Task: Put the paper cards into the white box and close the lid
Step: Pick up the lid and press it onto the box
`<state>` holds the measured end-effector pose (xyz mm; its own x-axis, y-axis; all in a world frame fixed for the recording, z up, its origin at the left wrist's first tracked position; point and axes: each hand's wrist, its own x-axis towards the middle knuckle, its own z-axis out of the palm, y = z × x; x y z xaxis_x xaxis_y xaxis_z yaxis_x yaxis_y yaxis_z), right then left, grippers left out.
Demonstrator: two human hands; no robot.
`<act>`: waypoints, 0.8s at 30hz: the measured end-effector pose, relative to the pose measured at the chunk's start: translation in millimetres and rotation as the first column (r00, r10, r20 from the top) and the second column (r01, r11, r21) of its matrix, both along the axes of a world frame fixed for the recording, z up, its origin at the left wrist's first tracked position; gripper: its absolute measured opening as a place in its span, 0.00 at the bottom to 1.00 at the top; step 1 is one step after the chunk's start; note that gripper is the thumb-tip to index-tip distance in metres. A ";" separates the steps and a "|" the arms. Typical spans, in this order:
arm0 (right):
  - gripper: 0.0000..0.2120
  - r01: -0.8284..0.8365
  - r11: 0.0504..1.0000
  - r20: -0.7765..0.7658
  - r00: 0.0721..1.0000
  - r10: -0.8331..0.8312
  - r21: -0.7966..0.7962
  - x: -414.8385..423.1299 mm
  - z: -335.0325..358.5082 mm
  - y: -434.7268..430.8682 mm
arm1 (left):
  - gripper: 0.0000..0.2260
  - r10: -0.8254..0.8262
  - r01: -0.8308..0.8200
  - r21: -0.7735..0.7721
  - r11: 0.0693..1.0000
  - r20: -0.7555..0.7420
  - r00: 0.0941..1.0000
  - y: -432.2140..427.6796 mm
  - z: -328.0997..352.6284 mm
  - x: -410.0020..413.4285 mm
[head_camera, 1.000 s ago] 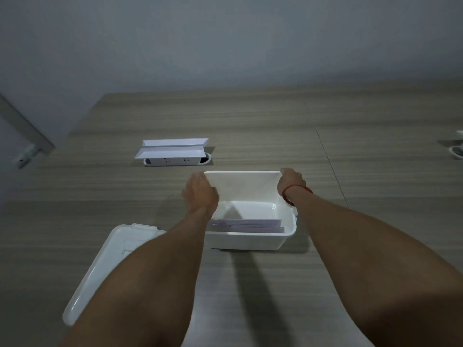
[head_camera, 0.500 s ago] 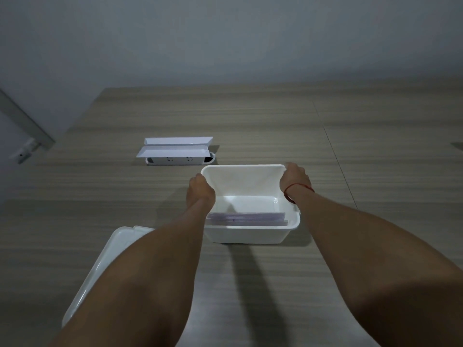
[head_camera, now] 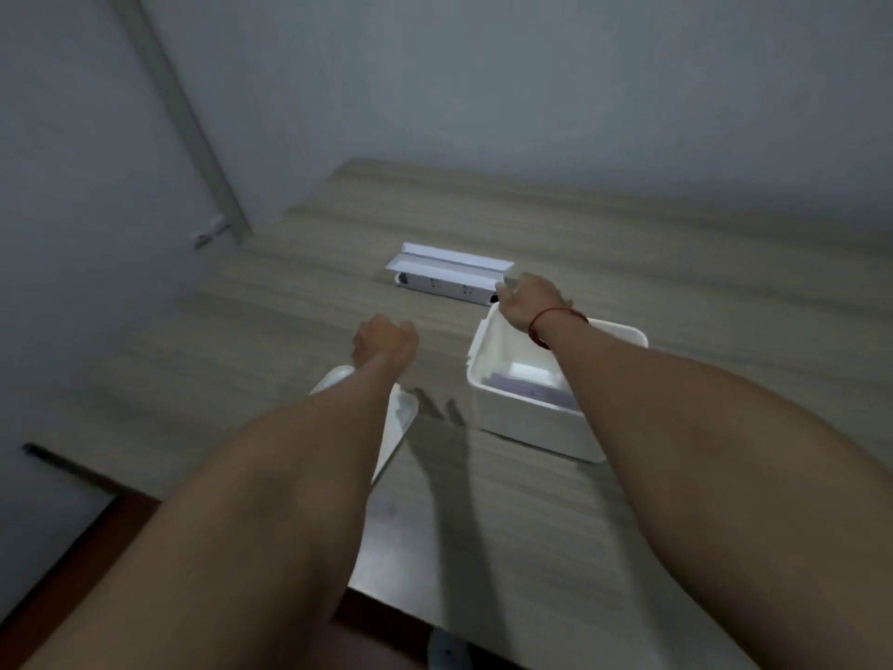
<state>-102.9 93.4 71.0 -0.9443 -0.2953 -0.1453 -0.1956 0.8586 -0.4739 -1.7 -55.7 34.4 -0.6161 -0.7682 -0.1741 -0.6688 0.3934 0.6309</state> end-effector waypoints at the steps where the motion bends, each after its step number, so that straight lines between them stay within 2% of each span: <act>1: 0.25 -0.039 0.999 0.006 0.999 0.039 -0.001 5.4 -0.2 -12.9 | 0.23 0.052 -0.052 0.022 0.998 0.005 0.999 -9.2 -0.5 10.4; 8: 0.26 -0.334 0.943 0.102 0.938 0.332 -0.003 51.2 -50.0 -114.8 | 0.22 0.412 -0.425 0.133 0.895 0.116 0.904 -74.8 -34.1 93.6; 13: 0.28 -0.422 0.903 0.222 0.890 0.397 0.078 62.1 -103.9 -153.2 | 0.22 0.530 -0.577 0.191 0.794 0.244 0.812 -82.8 -84.9 123.8; 16: 0.30 -0.438 0.892 0.277 0.876 0.395 0.112 59.8 -133.7 -165.6 | 0.26 0.581 -0.643 0.211 0.737 0.289 0.761 -82.8 -113.7 133.8; 20: 0.34 -0.374 0.918 0.372 0.877 0.304 0.130 61.5 -170.0 -172.6 | 0.25 0.637 -0.711 0.208 0.672 0.327 0.698 -85.1 -138.1 134.4; 24: 0.35 -0.216 0.964 0.300 0.940 0.162 0.157 71.4 -177.3 -171.0 | 0.32 0.729 -0.813 0.273 0.514 0.361 0.581 -87.8 -135.4 125.9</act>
<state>-31.5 -77.7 -106.4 -0.7854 -0.4067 -0.4667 -0.2443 0.8963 -0.3700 124.2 -143.5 -101.0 0.2643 -0.7652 -0.5870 -0.7003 -0.5708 0.4287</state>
